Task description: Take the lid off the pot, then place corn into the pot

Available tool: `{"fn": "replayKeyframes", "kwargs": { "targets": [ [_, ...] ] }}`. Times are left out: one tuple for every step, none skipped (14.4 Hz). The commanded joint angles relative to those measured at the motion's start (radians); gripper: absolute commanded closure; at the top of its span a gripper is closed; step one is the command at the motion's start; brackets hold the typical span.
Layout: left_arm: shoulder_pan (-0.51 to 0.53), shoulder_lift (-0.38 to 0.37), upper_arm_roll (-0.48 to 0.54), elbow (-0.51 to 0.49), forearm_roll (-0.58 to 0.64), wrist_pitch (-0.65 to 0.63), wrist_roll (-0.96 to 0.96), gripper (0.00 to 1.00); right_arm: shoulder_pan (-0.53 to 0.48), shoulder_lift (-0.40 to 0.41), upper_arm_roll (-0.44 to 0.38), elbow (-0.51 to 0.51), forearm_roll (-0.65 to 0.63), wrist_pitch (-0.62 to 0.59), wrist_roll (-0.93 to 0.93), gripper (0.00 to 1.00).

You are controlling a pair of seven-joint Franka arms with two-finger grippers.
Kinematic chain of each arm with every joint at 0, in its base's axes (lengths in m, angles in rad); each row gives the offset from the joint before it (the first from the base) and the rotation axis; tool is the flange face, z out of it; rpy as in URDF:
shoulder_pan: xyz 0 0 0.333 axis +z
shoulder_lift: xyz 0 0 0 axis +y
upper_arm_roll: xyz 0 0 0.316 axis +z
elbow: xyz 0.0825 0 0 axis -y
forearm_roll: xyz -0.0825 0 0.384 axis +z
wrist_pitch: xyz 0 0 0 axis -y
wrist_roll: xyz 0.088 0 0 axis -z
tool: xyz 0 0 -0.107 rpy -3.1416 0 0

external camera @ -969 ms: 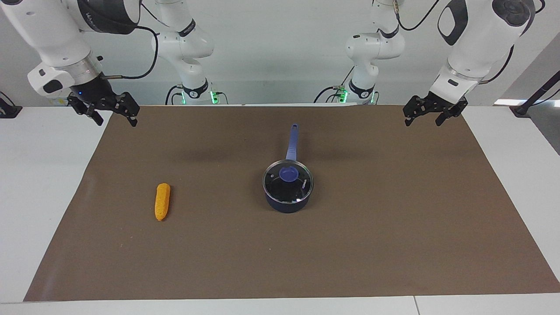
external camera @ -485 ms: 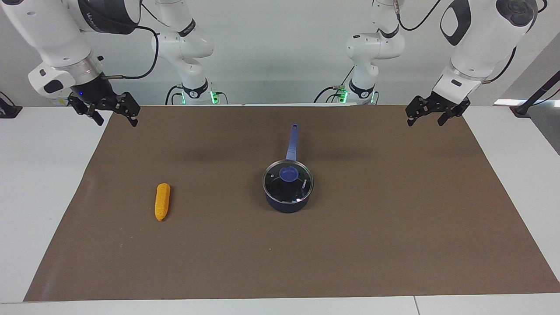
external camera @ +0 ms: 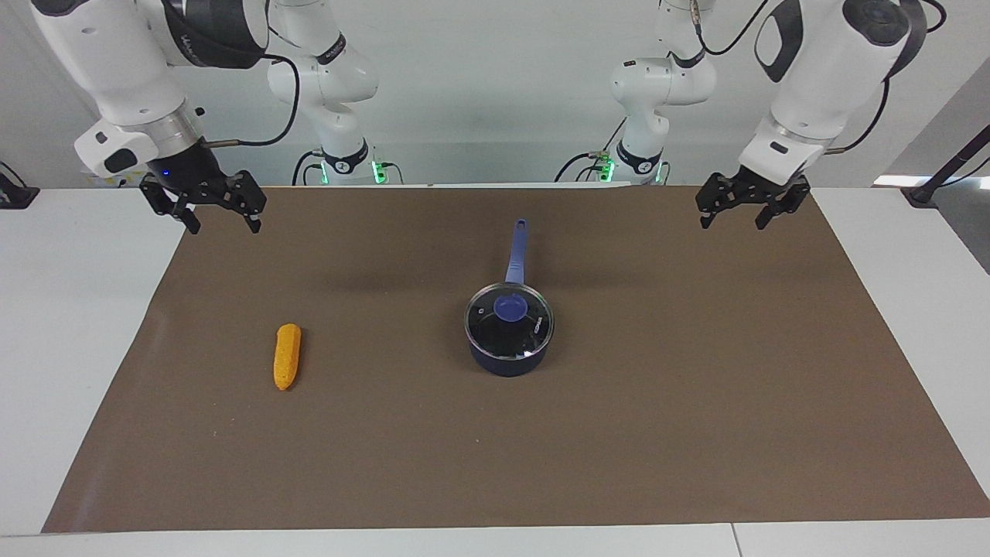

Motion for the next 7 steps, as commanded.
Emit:
{"fn": "replayKeyframes", "kwargs": {
  "targets": [
    [-0.134, 0.137, 0.007, 0.110, 0.003, 0.007, -0.123, 0.00, 0.021, -0.007, 0.002, -0.154, 0.010, 0.203, -0.039, 0.00],
    [-0.184, 0.204, 0.009, 0.167, -0.003, 0.001, -0.190, 0.00, 0.021, 0.048, 0.003, -0.157, 0.011, 0.254, -0.042, 0.00],
    [-0.236, 0.263, 0.009, 0.226, -0.004, 0.002, -0.268, 0.00, 0.026, 0.104, 0.004, -0.157, 0.013, 0.309, -0.040, 0.00],
    [-0.273, 0.304, 0.009, 0.254, -0.004, 0.010, -0.319, 0.00, 0.029, 0.137, 0.004, -0.166, 0.014, 0.355, -0.037, 0.00],
    [-0.313, 0.349, 0.010, 0.285, -0.004, 0.025, -0.383, 0.00, 0.034, 0.165, 0.004, -0.184, 0.014, 0.398, -0.037, 0.00],
    [-0.341, 0.375, 0.009, 0.300, -0.004, 0.056, -0.437, 0.00, 0.038, 0.184, 0.004, -0.219, 0.014, 0.464, -0.037, 0.00],
    [-0.370, 0.404, 0.009, 0.310, -0.004, 0.080, -0.479, 0.00, 0.037, 0.190, 0.004, -0.270, 0.013, 0.526, -0.040, 0.00]
  ]
}}
